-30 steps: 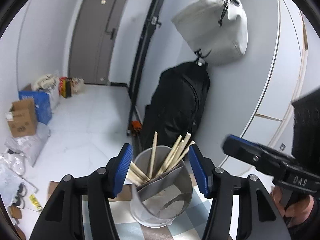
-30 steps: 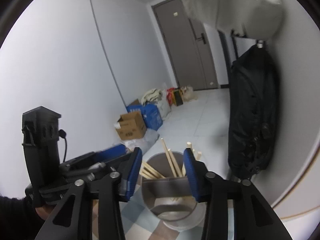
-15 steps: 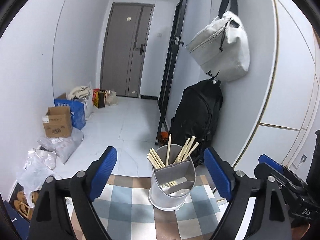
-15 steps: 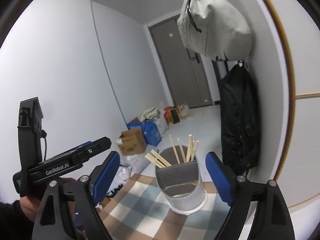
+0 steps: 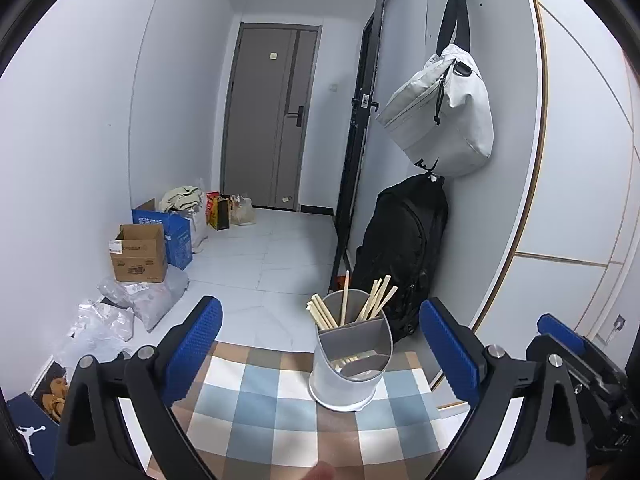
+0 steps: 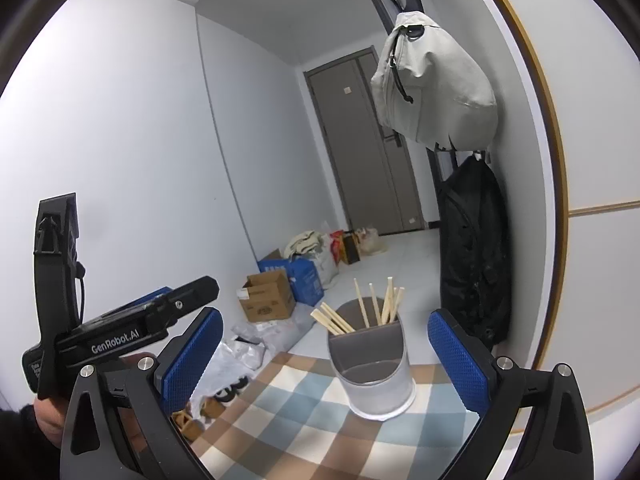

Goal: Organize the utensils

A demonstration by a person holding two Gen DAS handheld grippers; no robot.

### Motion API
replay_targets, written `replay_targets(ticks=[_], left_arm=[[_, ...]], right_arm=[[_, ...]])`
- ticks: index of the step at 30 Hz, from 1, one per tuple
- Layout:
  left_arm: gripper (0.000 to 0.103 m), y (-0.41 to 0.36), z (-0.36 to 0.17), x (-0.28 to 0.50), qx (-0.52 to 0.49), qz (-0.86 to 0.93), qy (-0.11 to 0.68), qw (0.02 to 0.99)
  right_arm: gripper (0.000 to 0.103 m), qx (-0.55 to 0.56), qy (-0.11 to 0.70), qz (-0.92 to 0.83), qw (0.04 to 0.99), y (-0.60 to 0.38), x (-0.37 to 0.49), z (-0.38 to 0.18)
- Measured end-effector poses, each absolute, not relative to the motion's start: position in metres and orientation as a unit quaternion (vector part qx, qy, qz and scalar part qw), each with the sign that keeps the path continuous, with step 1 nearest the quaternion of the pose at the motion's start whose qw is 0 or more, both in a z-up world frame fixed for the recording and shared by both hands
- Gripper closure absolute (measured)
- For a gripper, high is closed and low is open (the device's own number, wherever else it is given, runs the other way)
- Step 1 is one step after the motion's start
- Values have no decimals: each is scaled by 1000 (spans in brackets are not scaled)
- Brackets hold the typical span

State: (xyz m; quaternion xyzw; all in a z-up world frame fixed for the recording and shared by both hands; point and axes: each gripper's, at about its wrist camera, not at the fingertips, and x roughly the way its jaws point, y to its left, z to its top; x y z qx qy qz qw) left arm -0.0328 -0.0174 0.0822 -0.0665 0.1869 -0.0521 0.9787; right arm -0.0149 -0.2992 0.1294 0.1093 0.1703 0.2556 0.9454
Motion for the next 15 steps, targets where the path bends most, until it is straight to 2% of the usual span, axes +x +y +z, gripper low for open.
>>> replay_targets(ticks=[15], left_arm=[[6, -18, 75, -40, -68, -41, 179, 981]], right_arm=[[0, 102, 168, 252, 948, -297, -18, 132]])
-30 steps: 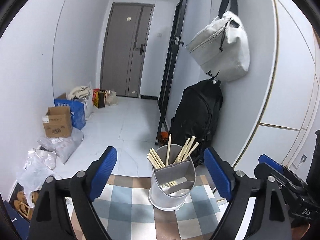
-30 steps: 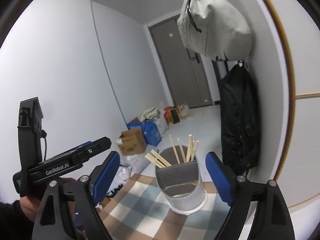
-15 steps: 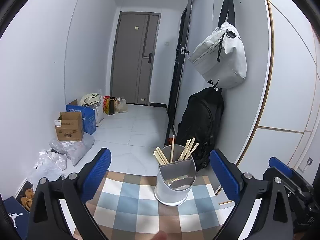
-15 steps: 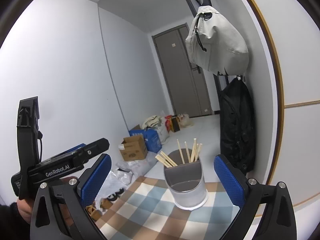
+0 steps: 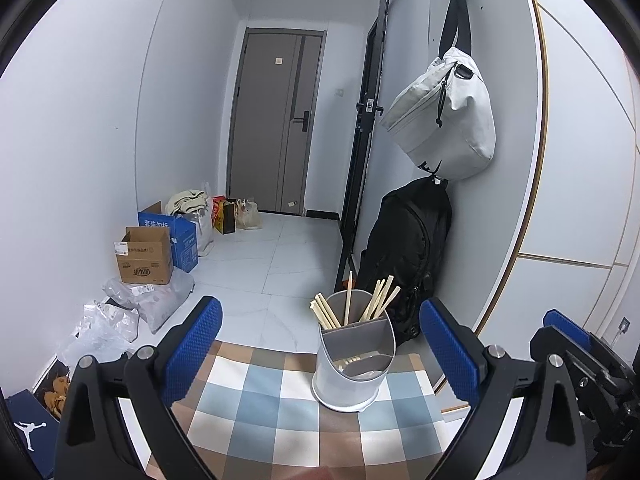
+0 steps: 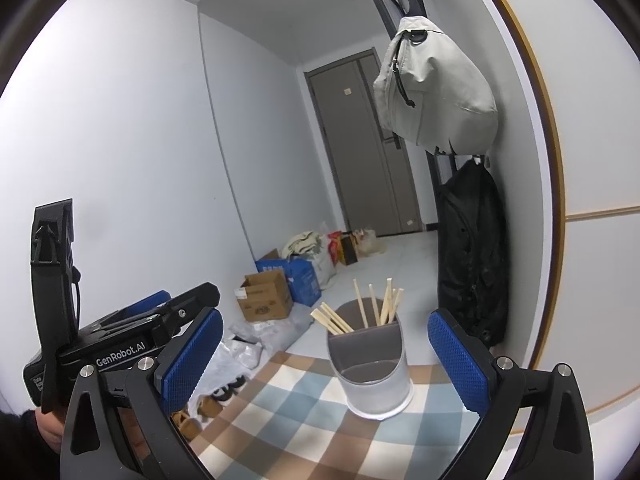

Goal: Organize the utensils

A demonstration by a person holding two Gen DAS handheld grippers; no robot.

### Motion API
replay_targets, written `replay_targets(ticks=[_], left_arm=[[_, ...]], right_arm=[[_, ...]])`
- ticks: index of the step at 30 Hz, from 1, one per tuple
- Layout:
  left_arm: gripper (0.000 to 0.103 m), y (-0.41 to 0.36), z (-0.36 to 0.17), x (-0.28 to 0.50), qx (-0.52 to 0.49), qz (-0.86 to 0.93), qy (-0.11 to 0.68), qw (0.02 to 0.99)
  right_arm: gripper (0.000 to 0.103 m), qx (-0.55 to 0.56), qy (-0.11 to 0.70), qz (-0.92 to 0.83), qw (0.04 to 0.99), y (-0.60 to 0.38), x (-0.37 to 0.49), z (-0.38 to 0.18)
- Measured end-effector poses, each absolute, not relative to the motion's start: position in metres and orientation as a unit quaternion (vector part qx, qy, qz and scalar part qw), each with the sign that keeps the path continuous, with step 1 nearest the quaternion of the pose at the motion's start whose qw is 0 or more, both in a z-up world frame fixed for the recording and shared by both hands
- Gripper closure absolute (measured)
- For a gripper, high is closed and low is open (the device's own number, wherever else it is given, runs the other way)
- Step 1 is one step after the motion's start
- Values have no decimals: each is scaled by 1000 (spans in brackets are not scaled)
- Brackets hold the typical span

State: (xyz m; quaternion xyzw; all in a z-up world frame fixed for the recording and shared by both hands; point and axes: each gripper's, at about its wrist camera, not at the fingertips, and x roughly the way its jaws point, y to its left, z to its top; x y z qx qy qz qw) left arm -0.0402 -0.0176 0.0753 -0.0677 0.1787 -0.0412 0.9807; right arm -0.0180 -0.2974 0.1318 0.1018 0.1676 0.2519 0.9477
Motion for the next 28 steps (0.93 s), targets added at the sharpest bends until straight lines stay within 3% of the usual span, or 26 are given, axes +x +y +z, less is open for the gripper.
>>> replay_targets(ticks=[28], left_arm=[[6, -17, 64, -31, -71, -45, 189, 978]], right_arm=[[0, 98, 169, 246, 949, -298, -15, 128]])
